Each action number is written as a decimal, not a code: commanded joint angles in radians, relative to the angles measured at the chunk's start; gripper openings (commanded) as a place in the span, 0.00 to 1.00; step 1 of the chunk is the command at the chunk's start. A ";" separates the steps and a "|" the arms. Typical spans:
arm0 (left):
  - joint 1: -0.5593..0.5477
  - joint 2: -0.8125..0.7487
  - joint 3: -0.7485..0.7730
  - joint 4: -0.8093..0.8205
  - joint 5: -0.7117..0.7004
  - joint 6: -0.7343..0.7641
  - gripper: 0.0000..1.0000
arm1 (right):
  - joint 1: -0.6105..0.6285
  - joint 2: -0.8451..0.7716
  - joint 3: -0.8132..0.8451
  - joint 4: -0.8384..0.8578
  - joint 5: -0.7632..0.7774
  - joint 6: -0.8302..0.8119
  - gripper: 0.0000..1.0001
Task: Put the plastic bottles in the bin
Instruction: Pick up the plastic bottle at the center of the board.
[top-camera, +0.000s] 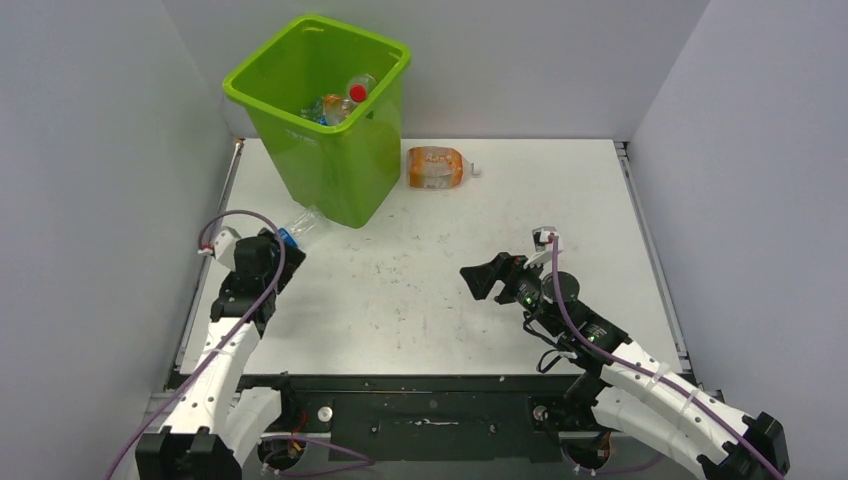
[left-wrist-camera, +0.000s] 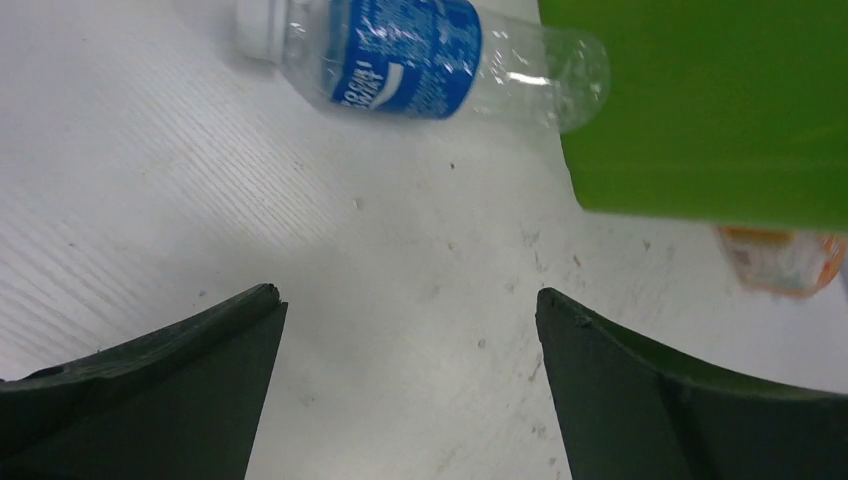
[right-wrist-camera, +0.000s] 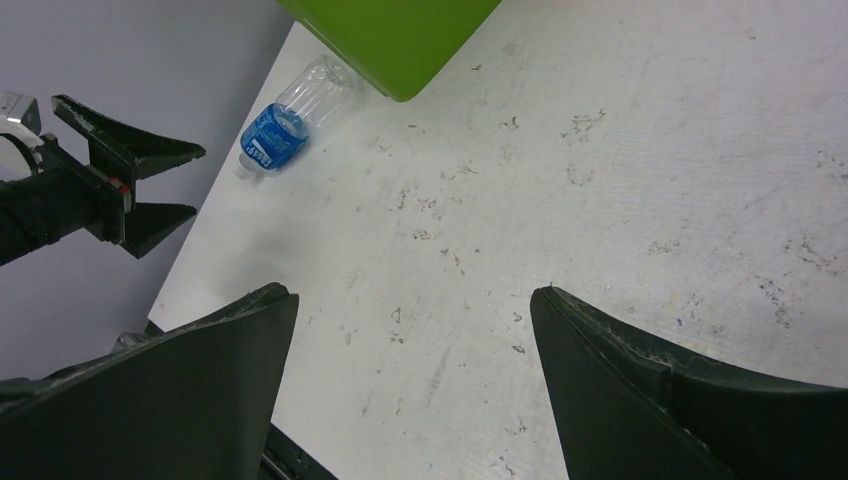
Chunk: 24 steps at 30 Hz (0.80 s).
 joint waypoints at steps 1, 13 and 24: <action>0.155 0.070 0.033 0.102 0.006 -0.301 0.96 | 0.006 -0.003 0.018 0.055 -0.008 -0.021 0.90; 0.349 0.329 0.081 0.141 -0.008 -0.703 0.96 | 0.005 0.011 0.051 0.034 -0.010 -0.094 0.90; 0.329 0.679 0.359 0.009 0.080 -0.778 0.96 | -0.004 0.093 0.061 0.057 -0.022 -0.131 0.90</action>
